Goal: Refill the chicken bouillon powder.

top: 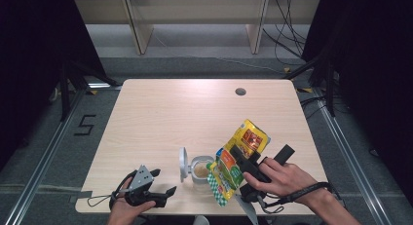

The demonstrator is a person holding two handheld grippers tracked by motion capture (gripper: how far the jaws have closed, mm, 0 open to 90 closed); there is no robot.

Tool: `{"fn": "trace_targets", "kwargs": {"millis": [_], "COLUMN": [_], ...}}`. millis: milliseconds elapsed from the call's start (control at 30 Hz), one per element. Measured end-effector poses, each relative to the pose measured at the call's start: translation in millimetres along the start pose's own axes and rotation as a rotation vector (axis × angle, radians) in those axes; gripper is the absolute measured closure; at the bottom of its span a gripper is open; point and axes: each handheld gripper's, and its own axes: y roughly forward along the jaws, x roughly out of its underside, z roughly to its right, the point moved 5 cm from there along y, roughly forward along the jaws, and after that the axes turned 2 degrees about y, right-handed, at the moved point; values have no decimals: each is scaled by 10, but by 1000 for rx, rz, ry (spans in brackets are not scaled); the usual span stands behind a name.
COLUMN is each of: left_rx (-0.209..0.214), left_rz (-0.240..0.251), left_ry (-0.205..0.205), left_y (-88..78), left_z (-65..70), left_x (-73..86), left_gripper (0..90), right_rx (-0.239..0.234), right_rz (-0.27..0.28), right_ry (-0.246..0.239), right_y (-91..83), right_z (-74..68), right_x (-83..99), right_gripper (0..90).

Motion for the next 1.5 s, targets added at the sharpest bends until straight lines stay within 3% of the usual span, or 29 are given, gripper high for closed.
{"fn": "trace_targets", "kwargs": {"millis": [100,133,533,767,833,900,967,1000,1133,1167,1200,1233,1333,1367,1400,1467,1500], "left_rx": [-1,-1,-3,-2,-1,-2,-1,-1,-1,-2,-2,-2,-7,-7,-3,-5,-6], "left_rz": [1,0,-4,-3,0,0,2,0,0,0,2,1,-4,-2,4,-2,-6], "left_ry": [25,-1,4,3,2,1,25,2,1,9,24,23,38,30,16,21,22], "left_y": [-1,1,-9,-8,-4,-4,-5,-3,-3,-5,-4,-5,-12,-11,-7,-11,-12], "left_z": [-15,0,-2,-2,-1,-1,-15,-1,-1,-6,-16,-16,-29,-23,-12,-25,-29], "left_x": [-6,0,-1,-2,-1,-2,-7,-2,-1,-3,-6,-6,-8,-7,-8,-2,1], "left_gripper": [157,157,157,157,157,157,157,157,157,157,157,157,157,157,157,157,157], "right_rx": [0,1,19,11,25,19,15,15,24,43,51,32,29,38,53,37,26], "right_rz": [-1,-1,8,14,18,8,3,1,10,23,33,8,4,12,16,10,-2], "right_ry": [3,4,-1,34,21,45,55,58,55,56,86,68,76,113,117,112,80], "right_y": [-5,-6,-5,-14,-13,-22,-30,-31,-41,-43,-37,-56,-64,-58,-58,-63,-73], "right_z": [-3,-4,11,-9,0,-25,-33,-33,-25,-8,-18,-23,-32,-50,-41,-51,-39], "right_x": [5,6,-19,-19,-19,-7,3,7,10,3,-4,20,30,22,20,29,42], "right_gripper": [548,548,552,555,555,555,556,556,557,558,558,558,558,558,558,559,559]}}
